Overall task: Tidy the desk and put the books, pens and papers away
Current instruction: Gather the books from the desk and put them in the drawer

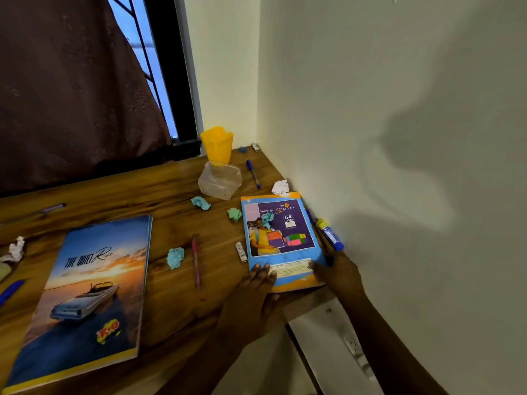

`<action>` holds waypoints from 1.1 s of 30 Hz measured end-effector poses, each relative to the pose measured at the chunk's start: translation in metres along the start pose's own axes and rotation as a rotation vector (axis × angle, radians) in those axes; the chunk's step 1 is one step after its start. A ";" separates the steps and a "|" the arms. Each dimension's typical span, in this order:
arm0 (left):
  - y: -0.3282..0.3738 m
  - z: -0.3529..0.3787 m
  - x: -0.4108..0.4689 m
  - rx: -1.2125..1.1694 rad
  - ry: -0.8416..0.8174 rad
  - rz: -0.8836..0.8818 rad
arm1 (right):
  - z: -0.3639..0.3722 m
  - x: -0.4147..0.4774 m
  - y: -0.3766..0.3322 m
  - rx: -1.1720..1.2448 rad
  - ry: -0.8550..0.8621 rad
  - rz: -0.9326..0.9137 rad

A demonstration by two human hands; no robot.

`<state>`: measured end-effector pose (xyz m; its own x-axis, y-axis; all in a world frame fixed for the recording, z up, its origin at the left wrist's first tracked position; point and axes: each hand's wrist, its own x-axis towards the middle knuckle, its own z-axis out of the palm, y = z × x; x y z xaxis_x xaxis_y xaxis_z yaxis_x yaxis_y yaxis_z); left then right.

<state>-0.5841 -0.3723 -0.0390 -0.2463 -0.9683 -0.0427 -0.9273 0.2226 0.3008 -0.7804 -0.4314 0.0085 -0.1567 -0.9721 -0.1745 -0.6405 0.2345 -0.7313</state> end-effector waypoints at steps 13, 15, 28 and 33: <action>0.002 -0.057 0.096 0.125 0.061 0.046 | -0.002 0.006 -0.008 0.408 -0.196 0.160; -0.011 -0.053 0.119 0.219 -0.037 0.007 | -0.004 0.002 -0.015 0.425 -0.177 0.146; -0.030 -0.083 0.111 -0.226 0.069 -0.134 | -0.088 -0.068 -0.096 -0.207 0.134 -0.283; 0.014 -0.135 0.050 -1.240 0.167 -0.229 | -0.080 -0.090 -0.114 -0.406 0.367 -0.545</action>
<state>-0.5711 -0.4334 0.0917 0.0058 -0.9929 -0.1184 -0.0369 -0.1185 0.9923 -0.7534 -0.3700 0.1608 0.0660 -0.9040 0.4223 -0.9131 -0.2254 -0.3397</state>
